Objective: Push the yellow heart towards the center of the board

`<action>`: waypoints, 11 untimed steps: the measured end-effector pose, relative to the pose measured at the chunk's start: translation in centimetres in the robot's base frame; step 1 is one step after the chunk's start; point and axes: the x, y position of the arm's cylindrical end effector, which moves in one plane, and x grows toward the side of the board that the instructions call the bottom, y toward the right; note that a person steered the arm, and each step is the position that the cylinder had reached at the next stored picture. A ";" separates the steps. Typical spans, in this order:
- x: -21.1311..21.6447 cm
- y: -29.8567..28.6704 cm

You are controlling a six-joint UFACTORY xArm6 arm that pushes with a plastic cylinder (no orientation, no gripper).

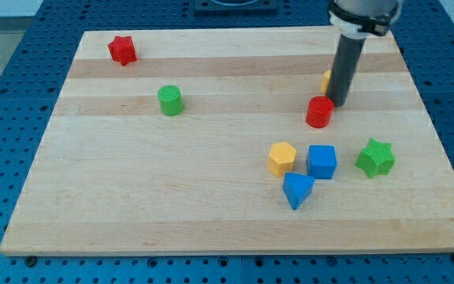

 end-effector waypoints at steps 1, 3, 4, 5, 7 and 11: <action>1.8 6.1; -3.5 2.4; -3.5 0.4; -3.5 -1.5; -3.8 -1.8; -6.5 1.4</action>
